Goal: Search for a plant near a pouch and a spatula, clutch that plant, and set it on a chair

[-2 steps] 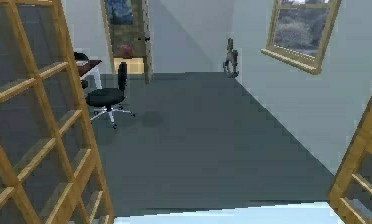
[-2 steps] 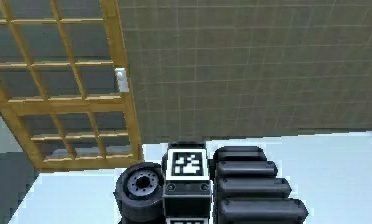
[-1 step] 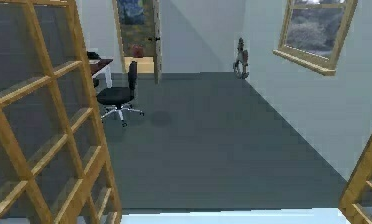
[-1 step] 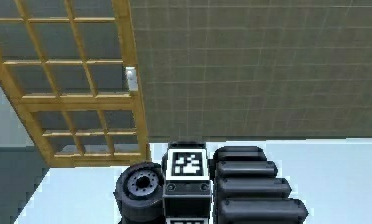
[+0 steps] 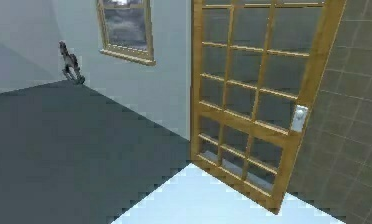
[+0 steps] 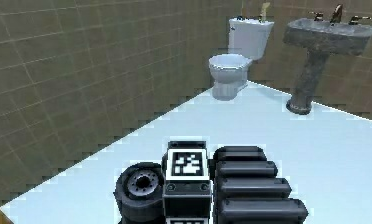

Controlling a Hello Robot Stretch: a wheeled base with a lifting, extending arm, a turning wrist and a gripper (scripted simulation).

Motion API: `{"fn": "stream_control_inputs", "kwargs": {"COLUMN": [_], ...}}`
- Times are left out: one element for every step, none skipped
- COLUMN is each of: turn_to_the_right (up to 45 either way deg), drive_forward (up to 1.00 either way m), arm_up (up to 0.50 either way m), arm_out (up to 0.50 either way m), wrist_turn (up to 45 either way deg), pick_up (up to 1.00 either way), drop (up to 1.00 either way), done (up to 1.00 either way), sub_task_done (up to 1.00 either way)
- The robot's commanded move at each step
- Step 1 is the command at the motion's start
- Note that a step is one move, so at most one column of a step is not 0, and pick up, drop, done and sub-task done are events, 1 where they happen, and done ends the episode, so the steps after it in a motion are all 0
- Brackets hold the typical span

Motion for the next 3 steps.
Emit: {"fn": "stream_control_inputs", "kwargs": {"turn_to_the_right": [45.0, 42.0, 0.0], "drive_forward": [0.00, 0.00, 0.15], "arm_up": [0.00, 0.00, 0.00], "arm_out": [0.00, 0.00, 0.00], "wrist_turn": [0.0, 0.0, 0.0], "pick_up": [0.00, 0.00, 0.00], "drop": [0.00, 0.00, 0.00], "done": [0.00, 0.00, 0.00], "sub_task_done": [0.00, 0.00, 0.00]}}
